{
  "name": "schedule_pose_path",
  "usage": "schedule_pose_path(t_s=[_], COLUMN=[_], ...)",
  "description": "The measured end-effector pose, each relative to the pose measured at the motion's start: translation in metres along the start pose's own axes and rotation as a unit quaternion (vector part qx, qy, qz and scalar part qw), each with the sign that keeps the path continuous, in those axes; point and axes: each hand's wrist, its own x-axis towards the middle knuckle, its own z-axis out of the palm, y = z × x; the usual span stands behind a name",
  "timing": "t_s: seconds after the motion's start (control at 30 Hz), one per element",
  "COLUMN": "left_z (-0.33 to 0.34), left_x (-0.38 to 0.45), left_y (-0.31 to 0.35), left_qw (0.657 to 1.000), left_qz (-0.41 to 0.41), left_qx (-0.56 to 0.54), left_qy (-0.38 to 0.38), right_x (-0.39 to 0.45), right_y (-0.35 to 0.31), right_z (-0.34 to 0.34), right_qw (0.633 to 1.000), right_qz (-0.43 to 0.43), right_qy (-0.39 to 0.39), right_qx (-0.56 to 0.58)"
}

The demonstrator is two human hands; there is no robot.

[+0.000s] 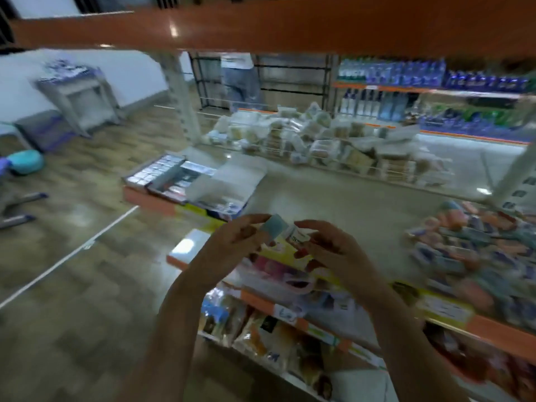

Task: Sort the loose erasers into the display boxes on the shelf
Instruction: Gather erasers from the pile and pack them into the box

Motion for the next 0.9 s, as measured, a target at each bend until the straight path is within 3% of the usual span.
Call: schedule_pose_path(t_s=[0.33, 0.53, 0.77, 0.9], left_z=[-0.137, -0.194, -0.256, -0.283], left_x=[-0.020, 0.001, 0.068, 0.117], left_y=[-0.049, -0.078, -0.094, -0.105], left_qw=[0.991, 0.985, 0.985, 0.990], left_qz=[0.015, 0.029, 0.052, 0.026], left_qx=[0.124, 0.150, 0.155, 0.128], left_qy=[0.042, 0.074, 0.059, 0.053], right_x=[0.058, 0.112, 0.201, 0.244], right_y=[0.003, 0.008, 0.005, 0.002], right_z=[0.136, 0.174, 0.205, 0.209], right_qw=[0.998, 0.995, 0.992, 0.989], right_qz=[0.001, -0.011, -0.036, -0.023], right_qy=[-0.060, -0.097, -0.091, -0.076], right_qx=[-0.010, -0.036, -0.085, -0.127])
